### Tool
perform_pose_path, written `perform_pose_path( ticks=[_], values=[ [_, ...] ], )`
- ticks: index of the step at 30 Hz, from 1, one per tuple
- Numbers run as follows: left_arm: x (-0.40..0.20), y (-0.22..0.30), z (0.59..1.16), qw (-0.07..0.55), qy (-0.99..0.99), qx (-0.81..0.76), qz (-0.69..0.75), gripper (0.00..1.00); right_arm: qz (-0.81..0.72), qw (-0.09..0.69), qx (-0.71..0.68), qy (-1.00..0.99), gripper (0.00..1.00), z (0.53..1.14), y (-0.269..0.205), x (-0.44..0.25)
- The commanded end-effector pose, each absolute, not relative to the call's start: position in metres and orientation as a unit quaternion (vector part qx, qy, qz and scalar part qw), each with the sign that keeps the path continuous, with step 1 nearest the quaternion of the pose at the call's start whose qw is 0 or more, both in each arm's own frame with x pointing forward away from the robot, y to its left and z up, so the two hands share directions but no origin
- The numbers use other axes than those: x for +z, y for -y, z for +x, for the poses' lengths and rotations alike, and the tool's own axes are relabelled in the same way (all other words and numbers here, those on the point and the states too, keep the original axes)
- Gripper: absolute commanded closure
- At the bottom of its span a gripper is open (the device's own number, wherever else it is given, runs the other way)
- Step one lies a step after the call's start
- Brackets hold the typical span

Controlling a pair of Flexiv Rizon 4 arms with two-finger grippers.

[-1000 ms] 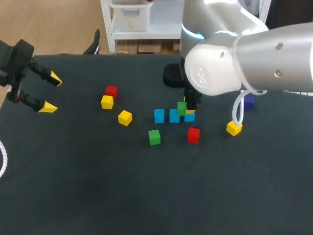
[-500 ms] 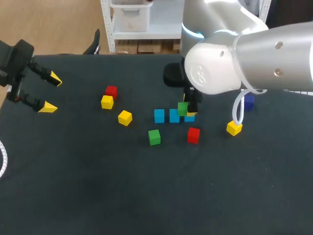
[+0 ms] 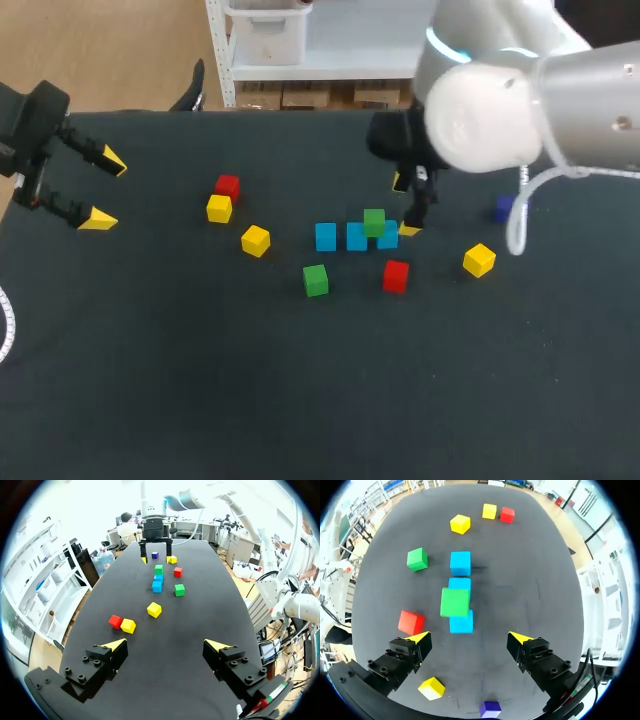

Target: Place the blue cubes, place green cubes on the blue cubes, place the yellow cubes on the green cubes, then place the red cubes on the yellow cubes, and place purple cube on the red cubes.

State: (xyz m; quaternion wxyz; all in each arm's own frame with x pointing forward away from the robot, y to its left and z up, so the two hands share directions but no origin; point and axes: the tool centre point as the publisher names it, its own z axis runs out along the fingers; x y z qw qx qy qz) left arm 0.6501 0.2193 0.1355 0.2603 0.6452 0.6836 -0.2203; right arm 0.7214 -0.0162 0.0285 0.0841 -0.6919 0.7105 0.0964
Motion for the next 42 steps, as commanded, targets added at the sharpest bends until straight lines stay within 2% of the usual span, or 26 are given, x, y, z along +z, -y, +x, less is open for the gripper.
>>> perform_pose_path(
  ticks=[1, 8, 26, 42],
  values=[
    [0.135, -0.220, 0.651, 0.261, -0.682, -0.221, 0.646, 0.00, -0.681, 0.155, 0.146, -0.701, 0.00, 0.708, 0.045, 0.030],
    [0.135, -0.220, 0.651, 0.261, -0.682, -0.221, 0.646, 0.00, -0.684, 0.203, 0.180, -0.677, 0.00, 0.705, 0.075, 0.031],
    [0.135, -0.220, 0.651, 0.261, -0.682, -0.221, 0.646, 0.00, -0.658, 0.256, 0.281, -0.650, 0.00, 0.688, 0.156, 0.025],
    [0.135, -0.220, 0.651, 0.261, -0.682, -0.221, 0.646, 0.00, -0.646, 0.269, 0.240, -0.672, 0.00, 0.684, 0.208, 0.037]
  ],
)
